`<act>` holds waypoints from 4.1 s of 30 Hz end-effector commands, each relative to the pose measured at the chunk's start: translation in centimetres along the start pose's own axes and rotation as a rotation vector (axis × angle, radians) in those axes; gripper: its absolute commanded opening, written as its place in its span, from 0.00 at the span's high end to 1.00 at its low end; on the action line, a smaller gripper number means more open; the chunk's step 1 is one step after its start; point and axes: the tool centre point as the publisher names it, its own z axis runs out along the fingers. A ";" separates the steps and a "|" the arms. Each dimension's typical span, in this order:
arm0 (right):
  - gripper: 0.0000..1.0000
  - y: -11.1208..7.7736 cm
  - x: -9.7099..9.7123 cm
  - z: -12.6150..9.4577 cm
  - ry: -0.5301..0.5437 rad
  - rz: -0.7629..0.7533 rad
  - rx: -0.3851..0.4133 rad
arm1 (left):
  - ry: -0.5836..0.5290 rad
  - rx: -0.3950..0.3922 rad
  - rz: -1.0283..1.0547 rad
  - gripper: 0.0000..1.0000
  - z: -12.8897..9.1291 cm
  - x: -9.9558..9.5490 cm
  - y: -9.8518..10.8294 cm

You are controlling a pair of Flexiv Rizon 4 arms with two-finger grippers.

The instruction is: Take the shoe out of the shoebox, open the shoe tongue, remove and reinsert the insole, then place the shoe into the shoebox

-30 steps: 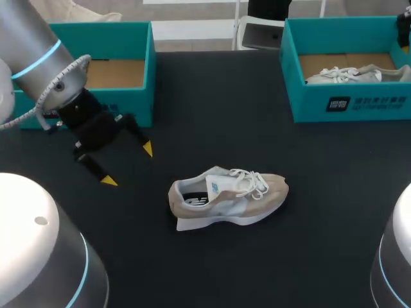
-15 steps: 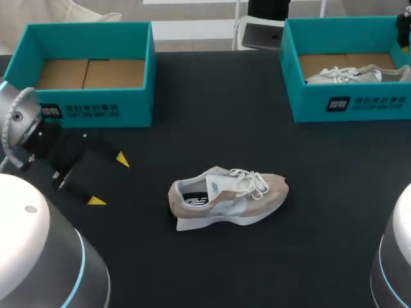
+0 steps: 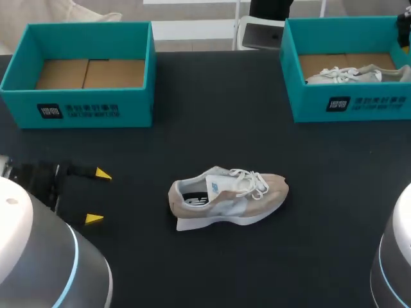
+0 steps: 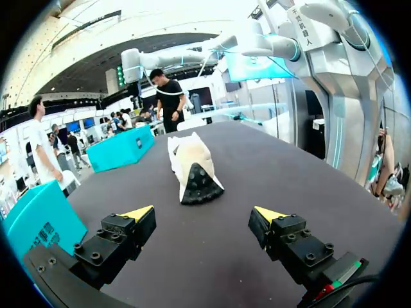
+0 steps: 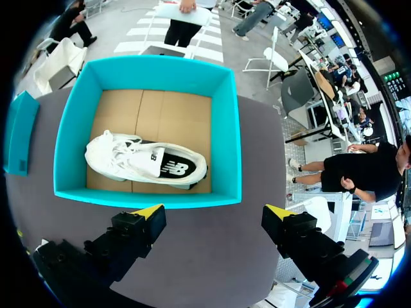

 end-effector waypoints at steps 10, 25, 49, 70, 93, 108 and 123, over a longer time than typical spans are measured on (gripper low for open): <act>0.00 -0.1 0.0 0.0 -0.001 0.000 -0.002 | -0.008 -0.020 -0.070 0.00 0.0 1.3 0.5; 0.00 -0.1 0.0 0.0 -0.001 0.000 -0.002 | -0.002 -0.013 -0.083 0.00 0.1 1.4 0.6; 0.00 -0.1 0.0 0.0 -0.001 0.000 -0.002 | -0.039 -0.060 -0.153 0.00 2.2 0.5 3.5; 0.00 -0.1 0.0 0.0 -0.001 0.000 -0.002 | -0.152 -0.073 -0.211 0.00 7.6 1.1 1.7; 0.00 -0.1 0.0 0.0 -0.001 0.000 -0.002 | -0.276 0.006 -0.157 0.00 14.5 1.1 -0.9; 0.00 -0.1 0.0 0.0 -0.001 0.000 -0.002 | -0.288 0.004 -0.192 0.00 15.4 -0.2 -0.3; 0.00 -0.1 0.0 0.0 -0.001 0.000 -0.002 | -0.229 0.006 -0.256 0.00 16.3 -1.1 -0.1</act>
